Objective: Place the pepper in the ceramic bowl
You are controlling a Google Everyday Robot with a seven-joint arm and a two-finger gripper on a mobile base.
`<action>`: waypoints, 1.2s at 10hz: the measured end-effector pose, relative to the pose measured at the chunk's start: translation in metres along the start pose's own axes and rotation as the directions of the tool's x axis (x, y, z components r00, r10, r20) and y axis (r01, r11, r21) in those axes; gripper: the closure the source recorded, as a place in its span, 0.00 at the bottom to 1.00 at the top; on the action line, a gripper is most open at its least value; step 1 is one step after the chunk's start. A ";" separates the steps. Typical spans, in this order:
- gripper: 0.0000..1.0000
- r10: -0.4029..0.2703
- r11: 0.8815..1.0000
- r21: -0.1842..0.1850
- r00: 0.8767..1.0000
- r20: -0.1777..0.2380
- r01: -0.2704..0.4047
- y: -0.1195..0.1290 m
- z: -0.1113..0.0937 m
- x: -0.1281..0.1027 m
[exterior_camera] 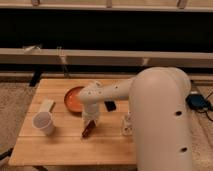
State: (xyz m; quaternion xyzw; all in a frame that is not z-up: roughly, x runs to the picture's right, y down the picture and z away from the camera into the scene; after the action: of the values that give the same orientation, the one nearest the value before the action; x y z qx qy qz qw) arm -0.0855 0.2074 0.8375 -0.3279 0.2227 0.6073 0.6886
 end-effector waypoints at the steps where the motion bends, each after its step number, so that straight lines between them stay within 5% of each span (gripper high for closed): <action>1: 0.74 0.000 1.000 -0.002 1.000 -0.003 0.000 0.000 -0.001 0.000; 4: 0.99 0.010 1.000 -0.005 1.000 -0.005 -0.010 -0.002 -0.008 0.000; 8: 1.00 0.019 1.000 -0.008 1.000 0.022 -0.019 -0.011 -0.044 -0.006; 12: 1.00 0.005 1.000 -0.002 0.997 0.077 -0.005 -0.037 -0.090 -0.044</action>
State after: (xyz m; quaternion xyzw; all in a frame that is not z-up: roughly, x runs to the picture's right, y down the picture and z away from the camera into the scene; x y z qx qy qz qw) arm -0.0486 0.1105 0.8133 -0.3044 0.1963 0.6214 0.6948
